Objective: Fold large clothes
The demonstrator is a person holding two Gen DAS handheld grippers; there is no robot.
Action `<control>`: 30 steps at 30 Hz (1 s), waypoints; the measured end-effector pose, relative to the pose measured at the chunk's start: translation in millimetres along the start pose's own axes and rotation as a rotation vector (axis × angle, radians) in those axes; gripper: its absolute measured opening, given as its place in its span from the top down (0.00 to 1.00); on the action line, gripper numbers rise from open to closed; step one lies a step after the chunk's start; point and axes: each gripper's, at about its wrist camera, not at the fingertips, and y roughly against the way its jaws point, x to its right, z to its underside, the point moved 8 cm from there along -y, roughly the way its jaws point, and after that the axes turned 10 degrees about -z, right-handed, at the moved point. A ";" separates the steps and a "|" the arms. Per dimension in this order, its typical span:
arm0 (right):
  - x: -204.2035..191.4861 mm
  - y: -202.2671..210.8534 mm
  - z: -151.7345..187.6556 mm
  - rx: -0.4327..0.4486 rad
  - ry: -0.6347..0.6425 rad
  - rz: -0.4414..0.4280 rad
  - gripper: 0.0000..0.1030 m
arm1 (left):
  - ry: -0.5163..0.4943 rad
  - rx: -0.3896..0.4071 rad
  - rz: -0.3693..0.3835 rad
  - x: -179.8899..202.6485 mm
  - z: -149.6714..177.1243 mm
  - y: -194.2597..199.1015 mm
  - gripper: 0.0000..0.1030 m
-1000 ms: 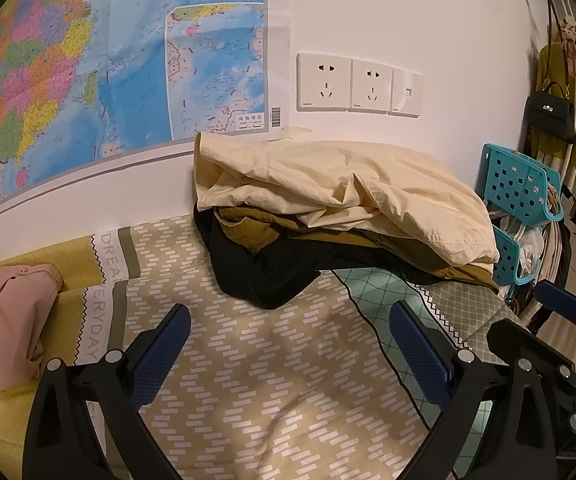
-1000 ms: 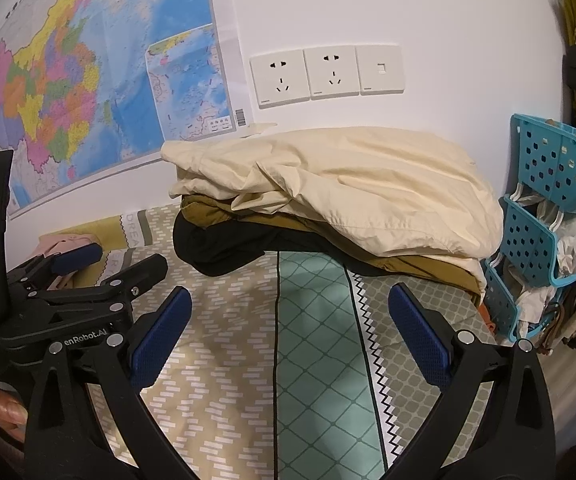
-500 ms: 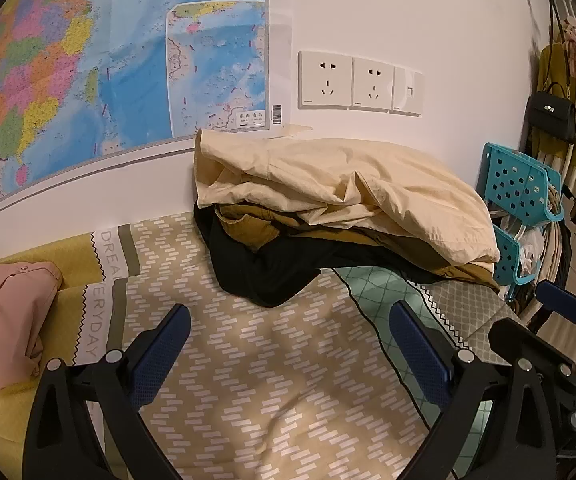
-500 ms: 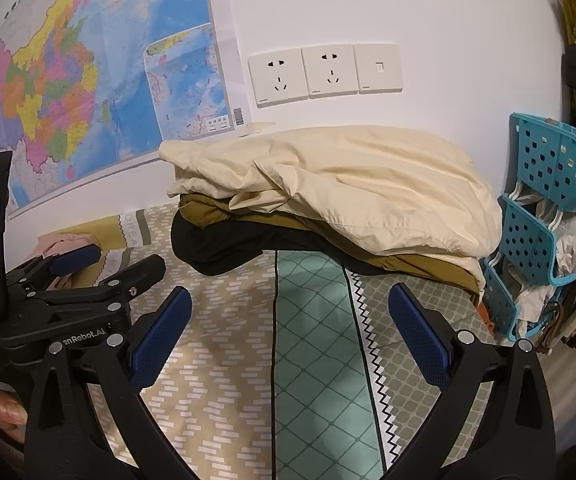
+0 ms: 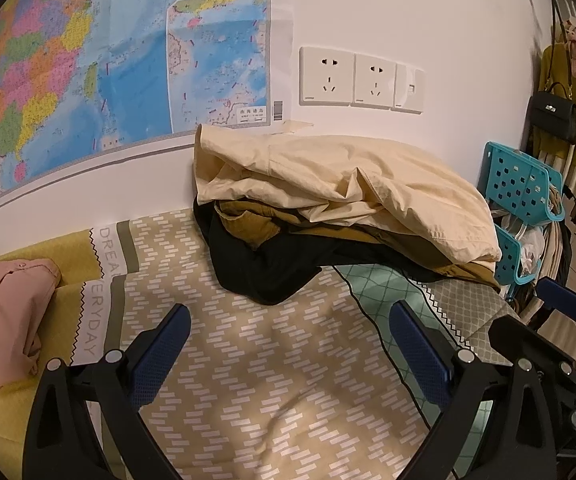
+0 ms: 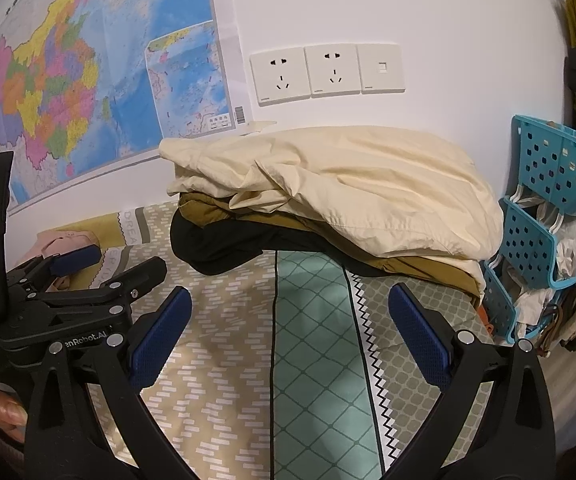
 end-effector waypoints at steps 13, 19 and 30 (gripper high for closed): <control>0.3 -5.9 -1.8 -0.002 0.013 0.002 0.05 | 0.010 -0.006 0.000 -3.2 -3.2 -8.6 0.07; -2.8 -19.2 -12.4 -0.010 0.053 -0.008 0.05 | 0.017 -0.015 -0.012 -9.7 -8.7 -21.4 0.07; 1.0 -94.8 -61.3 -0.069 0.211 0.027 0.05 | 0.044 -0.067 -0.073 -32.6 -26.3 -74.8 0.07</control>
